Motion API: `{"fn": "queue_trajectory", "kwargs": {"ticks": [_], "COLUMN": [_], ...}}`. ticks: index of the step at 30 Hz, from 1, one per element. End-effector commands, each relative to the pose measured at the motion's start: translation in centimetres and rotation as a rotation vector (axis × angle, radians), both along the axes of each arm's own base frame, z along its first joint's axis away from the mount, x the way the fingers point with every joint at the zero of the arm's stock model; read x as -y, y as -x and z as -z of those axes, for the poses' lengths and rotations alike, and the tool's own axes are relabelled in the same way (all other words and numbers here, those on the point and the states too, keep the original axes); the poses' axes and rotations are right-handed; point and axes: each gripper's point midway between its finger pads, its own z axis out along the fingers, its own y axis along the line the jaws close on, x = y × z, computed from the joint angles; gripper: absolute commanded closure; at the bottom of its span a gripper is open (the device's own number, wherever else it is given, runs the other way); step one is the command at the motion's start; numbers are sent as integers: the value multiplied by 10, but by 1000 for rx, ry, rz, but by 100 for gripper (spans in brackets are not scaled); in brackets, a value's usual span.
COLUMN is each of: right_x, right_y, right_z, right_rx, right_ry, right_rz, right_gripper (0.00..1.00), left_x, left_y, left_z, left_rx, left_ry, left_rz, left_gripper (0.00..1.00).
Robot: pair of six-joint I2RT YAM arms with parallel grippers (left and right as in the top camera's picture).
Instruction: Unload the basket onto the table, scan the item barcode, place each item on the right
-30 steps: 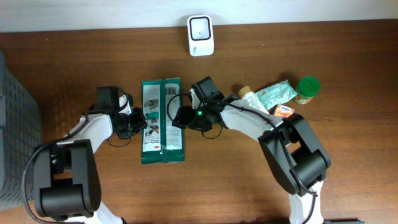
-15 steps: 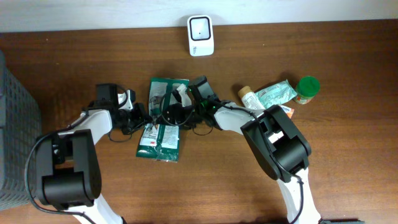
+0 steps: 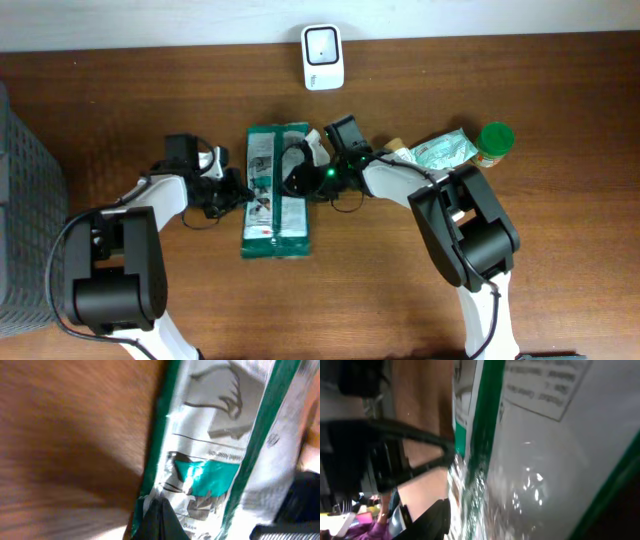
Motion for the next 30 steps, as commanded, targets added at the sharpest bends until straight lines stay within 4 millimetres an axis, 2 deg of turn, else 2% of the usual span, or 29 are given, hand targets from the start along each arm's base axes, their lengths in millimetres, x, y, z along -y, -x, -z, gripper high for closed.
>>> {"fn": "queue_trajectory", "kwargs": {"ticks": [1,4,8,11,15,17,24,30], "right_x": [-7,1,16,45,69,68,34,37], "right_y": [-11,-19,3,12,19,20,22,21], "right_z": [-15,-20,-10,0,6,6,2,6], "right_rx": [28,25,-62,-137,-180,-181,-112,-101], "right_ry": [-16,-35,-7,31,68,68,49,72], "right_rz": [36,50,-14,-24,-30,-31,-67,-61], "right_gripper": [65,66,60,56,51,51,52,52], "left_x": [1,8,8,8,8,8,9,9], "left_y": [64,69,67,66,62,62,60,60], "left_z": [62,62,62,63,62,62,62,62], "left_rx": [-236,-244,-238,-231,-217,-216,-209,-209], "left_ry": [-146,-150,-150,-154,-153,-153,-150,-150], "left_rz": [64,89,87,87,86,86,86,86], "left_gripper": [100,100,100,100,100,100,100,100]}}
